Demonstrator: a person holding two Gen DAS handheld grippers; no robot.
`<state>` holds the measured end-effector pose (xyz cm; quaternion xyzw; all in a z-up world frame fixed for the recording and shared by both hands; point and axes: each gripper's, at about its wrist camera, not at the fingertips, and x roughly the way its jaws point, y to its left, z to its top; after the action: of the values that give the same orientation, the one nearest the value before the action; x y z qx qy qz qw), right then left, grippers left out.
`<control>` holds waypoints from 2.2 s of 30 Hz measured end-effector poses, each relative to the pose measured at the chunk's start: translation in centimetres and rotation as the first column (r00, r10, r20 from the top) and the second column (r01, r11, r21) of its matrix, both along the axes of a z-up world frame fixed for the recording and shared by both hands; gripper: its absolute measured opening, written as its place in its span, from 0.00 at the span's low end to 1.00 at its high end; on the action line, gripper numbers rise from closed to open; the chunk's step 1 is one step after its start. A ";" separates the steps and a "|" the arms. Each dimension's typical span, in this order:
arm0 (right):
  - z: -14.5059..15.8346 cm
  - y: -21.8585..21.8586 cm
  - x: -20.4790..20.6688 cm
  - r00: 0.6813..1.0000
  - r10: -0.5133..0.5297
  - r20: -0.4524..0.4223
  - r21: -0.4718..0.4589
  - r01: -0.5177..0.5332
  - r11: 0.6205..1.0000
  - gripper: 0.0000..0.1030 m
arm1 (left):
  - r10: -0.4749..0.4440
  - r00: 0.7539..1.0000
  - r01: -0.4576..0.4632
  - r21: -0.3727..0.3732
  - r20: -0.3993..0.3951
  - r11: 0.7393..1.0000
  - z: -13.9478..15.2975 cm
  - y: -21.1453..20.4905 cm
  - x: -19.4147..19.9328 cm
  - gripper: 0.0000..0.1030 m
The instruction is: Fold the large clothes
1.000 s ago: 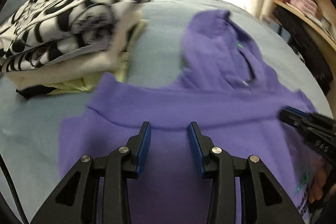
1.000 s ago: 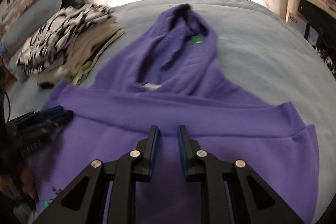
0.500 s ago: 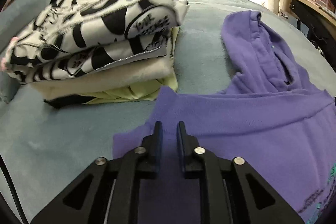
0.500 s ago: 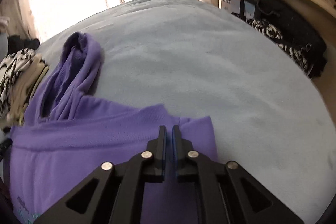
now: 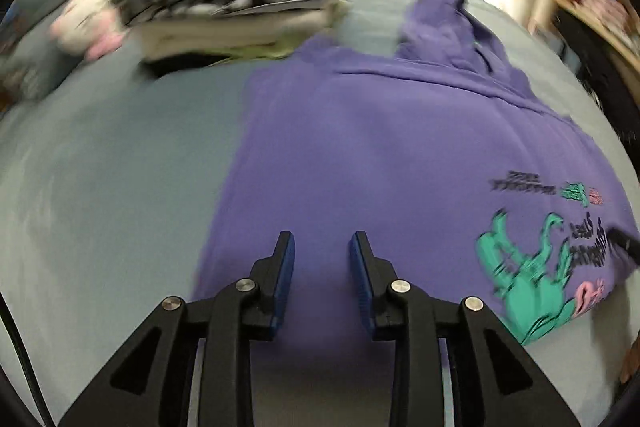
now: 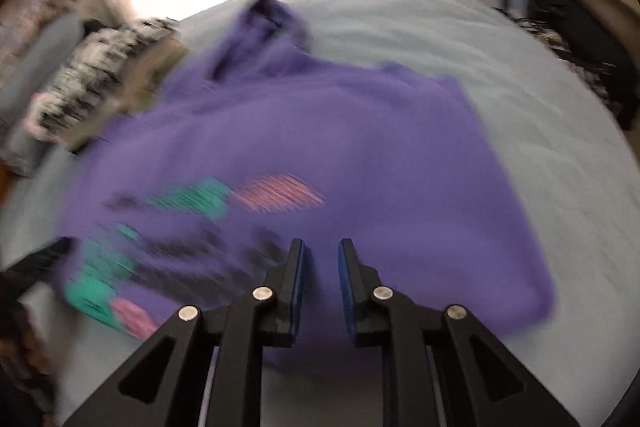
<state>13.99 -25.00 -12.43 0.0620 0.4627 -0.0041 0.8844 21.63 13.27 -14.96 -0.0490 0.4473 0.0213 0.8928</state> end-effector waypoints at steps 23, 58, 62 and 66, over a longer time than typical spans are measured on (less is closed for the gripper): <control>-2.1 -5.8 -6.0 0.948 -0.298 -0.111 0.072 0.307 0.949 0.18 | 0.098 0.995 -0.098 -0.032 0.001 0.995 3.7 2.6 -4.9 0.40; 8.5 1.0 14.5 0.999 0.048 -0.024 0.148 -0.044 0.988 0.30 | -0.283 0.958 0.286 0.100 -0.042 0.953 11.1 -6.8 19.1 0.57; 7.3 0.5 18.7 0.997 0.054 -0.051 0.164 -0.045 0.985 0.30 | -0.294 0.953 0.300 0.072 -0.078 0.951 9.6 -8.1 23.3 0.57; 5.6 0.3 23.4 0.994 0.063 -0.088 0.203 -0.044 0.978 0.31 | -0.283 0.952 0.287 0.021 -0.116 0.958 7.9 -9.3 27.9 0.57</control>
<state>37.37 -24.72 -6.79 0.1382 0.5034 0.0633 0.8506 49.51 3.93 -7.05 0.0343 0.4985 -0.0965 0.8608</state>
